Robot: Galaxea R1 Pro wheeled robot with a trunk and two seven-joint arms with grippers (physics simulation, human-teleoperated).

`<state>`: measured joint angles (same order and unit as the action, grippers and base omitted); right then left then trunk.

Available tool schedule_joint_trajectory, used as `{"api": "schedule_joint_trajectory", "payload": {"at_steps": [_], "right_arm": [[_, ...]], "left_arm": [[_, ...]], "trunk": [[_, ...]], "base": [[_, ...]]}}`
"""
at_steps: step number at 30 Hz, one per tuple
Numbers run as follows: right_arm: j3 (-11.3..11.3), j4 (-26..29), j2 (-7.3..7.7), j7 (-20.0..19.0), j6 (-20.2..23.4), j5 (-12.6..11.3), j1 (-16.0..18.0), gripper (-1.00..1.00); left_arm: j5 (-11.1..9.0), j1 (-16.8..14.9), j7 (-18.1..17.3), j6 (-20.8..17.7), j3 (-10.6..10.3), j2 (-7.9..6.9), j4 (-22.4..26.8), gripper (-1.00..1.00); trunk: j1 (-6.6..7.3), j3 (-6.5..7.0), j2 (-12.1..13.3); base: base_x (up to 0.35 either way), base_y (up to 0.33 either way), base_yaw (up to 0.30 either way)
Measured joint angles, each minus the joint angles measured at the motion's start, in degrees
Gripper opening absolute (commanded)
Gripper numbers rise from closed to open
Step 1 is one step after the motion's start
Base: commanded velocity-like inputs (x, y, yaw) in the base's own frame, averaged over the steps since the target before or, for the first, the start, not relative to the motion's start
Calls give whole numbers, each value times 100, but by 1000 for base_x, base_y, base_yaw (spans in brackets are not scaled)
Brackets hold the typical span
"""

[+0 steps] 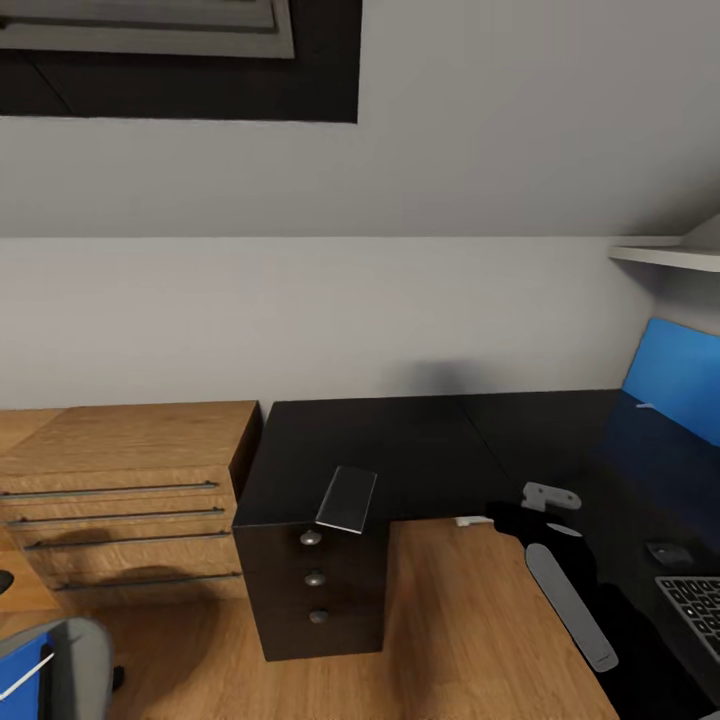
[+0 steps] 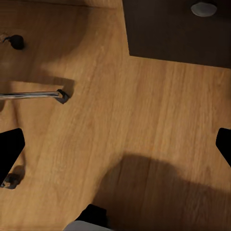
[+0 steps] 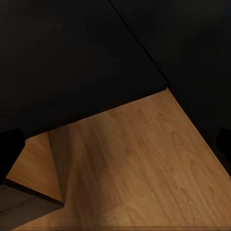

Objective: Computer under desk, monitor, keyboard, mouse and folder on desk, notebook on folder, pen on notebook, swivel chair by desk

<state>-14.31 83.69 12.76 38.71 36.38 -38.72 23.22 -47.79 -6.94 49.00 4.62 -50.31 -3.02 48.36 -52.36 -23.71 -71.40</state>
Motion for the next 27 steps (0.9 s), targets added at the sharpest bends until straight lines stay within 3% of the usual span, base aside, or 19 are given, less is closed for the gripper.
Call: {"api": "schedule_joint_trajectory", "payload": {"at_steps": [3, 9, 14, 16, 18, 19, 22, 24, 27], "right_arm": [[-22, -13, 1, 0, -15, 107, -13, 100], [-131, 36, -3, 5, -179, 297, -102, 100], [-680, 88, 0, 47, -591, 333, -174, 100], [-1183, 38, -3, 200, -1037, 318, -297, 100], [-1528, -68, -5, 285, -1377, 321, -419, 100], [-1922, -270, -7, 357, -1785, 310, -536, 100], [-2677, -703, -13, 473, -2484, 327, -655, 100], [-3667, -1347, -87, 707, -3294, 338, -728, 100], [-4420, -1906, -263, 983, -3829, 380, -760, 100]], "left_arm": [[18, 1, -2, 4, -26, 4, 6, 100], [135, 1, 1, 7, -179, 3, 3, 100], [152, 1, 3, 8, -193, 1, 2, 100], [146, 1, 3, 8, -190, 1, 0, 100], [143, 1, 3, 8, -191, 1, -3, 100], [141, 1, 3, 8, -195, 3, -4, 100], [139, 1, 4, 8, -203, 6, -6, 100], [138, 1, 4, 8, -209, 8, -6, 100], [137, 1, 8, 8, -212, 9, -7, 100]], "trunk": [[0, 6, 0], [132, 151, 239], [242, 278, 440], [286, 329, 520], [329, 380, 600], [351, 405, 640], [417, 482, 761], [461, 531, 841], [527, 607, 962]], "base": [[-6, 3, 73], [-1, 1, 126], [0, 0, 145], [0, 0, 151], [0, 0, 156], [0, 0, 165], [0, 0, 176], [0, 0, 187], [0, 0, 191]]}}
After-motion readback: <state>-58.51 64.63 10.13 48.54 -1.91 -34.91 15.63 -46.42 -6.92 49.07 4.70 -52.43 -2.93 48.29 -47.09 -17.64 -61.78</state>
